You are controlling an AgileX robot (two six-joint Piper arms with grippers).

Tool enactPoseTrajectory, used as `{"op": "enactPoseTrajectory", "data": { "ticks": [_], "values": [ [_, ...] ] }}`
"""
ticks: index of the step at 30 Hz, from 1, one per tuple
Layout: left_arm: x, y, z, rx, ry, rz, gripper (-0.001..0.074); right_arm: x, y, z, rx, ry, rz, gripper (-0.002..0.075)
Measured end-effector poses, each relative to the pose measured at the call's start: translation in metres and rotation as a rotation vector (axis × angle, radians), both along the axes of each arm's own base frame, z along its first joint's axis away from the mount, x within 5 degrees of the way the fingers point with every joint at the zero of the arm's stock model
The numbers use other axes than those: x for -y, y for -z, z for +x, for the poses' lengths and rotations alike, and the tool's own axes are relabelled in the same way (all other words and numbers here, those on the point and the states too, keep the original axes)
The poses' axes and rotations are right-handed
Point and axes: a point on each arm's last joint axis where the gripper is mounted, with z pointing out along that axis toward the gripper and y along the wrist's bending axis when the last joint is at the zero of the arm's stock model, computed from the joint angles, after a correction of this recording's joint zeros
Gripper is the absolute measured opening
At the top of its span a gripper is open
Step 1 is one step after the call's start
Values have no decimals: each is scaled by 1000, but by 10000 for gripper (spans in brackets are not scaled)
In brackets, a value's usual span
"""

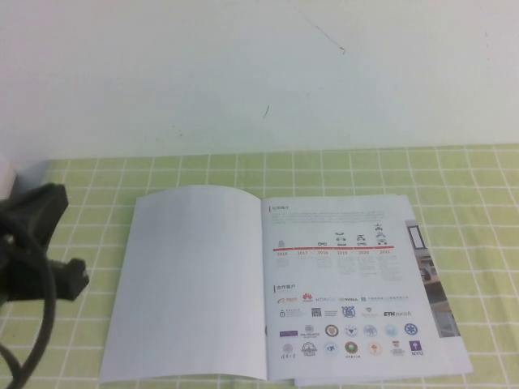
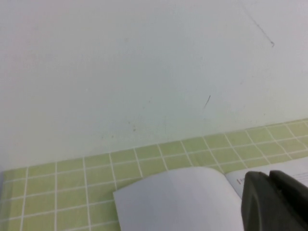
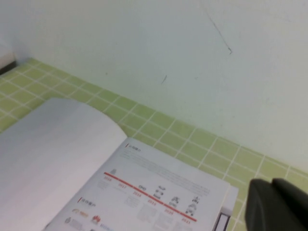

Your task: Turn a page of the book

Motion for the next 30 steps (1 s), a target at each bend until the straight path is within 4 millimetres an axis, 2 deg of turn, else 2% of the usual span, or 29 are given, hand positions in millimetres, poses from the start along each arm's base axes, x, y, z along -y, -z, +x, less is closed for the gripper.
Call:
{"op": "enactPoseTrajectory", "data": {
  "ticks": [7,11,16,30],
  "values": [
    [-21,25,-38,32,-46,-13,-3,-1,4,-19,-108,-56,37,-4],
    [-28,36,-50,43,-70,-16,-3,-3,3,-23,-116,-90,59,-4],
    [-30,44,-54,36,-74,-13,-3,-5,5,-26,-144,-123,60,-4],
    [-30,43,-54,37,-73,-10,-3,-7,11,-33,-227,-169,33,-4]
  ]
}}
